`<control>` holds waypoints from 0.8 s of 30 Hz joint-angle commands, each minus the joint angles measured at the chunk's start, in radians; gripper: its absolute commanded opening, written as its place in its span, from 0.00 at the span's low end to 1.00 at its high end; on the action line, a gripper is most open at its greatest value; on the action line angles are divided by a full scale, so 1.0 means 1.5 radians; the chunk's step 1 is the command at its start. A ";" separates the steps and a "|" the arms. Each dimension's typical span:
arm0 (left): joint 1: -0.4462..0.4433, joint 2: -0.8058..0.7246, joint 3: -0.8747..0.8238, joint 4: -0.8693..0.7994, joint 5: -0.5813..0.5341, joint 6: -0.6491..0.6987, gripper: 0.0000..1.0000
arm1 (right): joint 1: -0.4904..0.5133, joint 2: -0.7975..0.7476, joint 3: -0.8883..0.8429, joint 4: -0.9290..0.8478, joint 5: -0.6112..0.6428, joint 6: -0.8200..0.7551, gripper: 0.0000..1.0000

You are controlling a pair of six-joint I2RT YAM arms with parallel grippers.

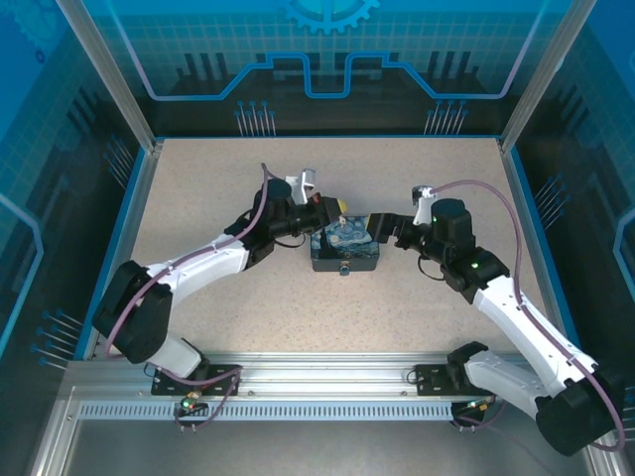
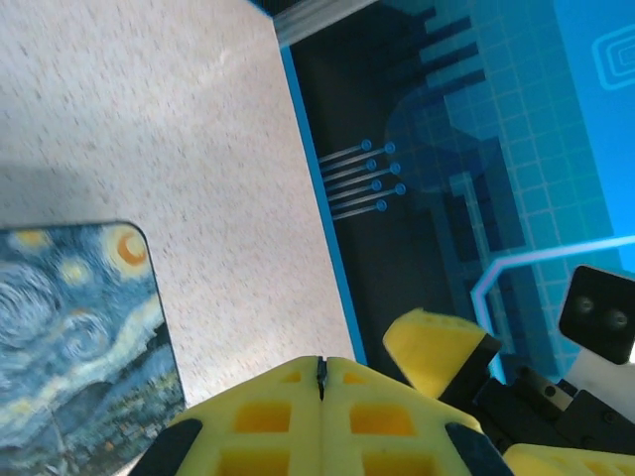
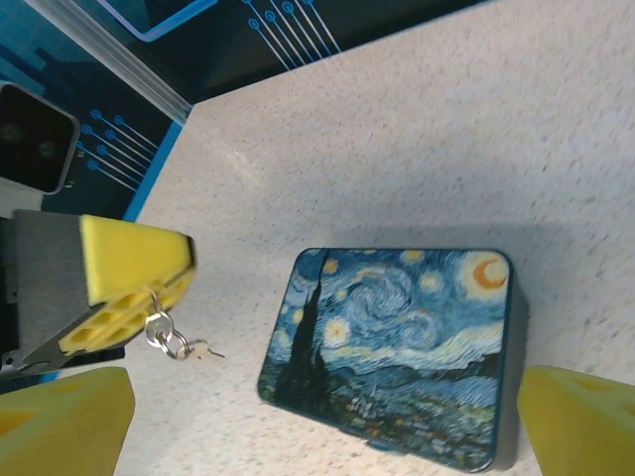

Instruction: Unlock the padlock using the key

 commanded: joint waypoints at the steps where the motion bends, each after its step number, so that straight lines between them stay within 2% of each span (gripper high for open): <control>1: -0.011 -0.045 -0.037 0.010 -0.106 0.084 0.00 | -0.025 -0.009 -0.039 0.063 -0.088 0.134 1.00; 5: -0.020 -0.071 -0.076 0.067 -0.164 0.096 0.00 | -0.055 -0.013 -0.154 0.302 -0.159 0.299 1.00; 9: -0.034 -0.086 -0.124 0.167 -0.212 0.090 0.00 | -0.055 0.018 -0.215 0.501 -0.168 0.398 0.97; 17: -0.070 -0.089 -0.202 0.342 -0.298 0.086 0.00 | -0.031 0.068 -0.208 0.620 -0.156 0.417 0.78; 19: -0.076 -0.086 -0.207 0.366 -0.308 0.083 0.00 | -0.024 0.095 -0.195 0.647 -0.160 0.419 0.68; 24: -0.078 -0.072 -0.224 0.423 -0.335 0.068 0.00 | 0.006 0.196 -0.158 0.753 -0.169 0.437 0.59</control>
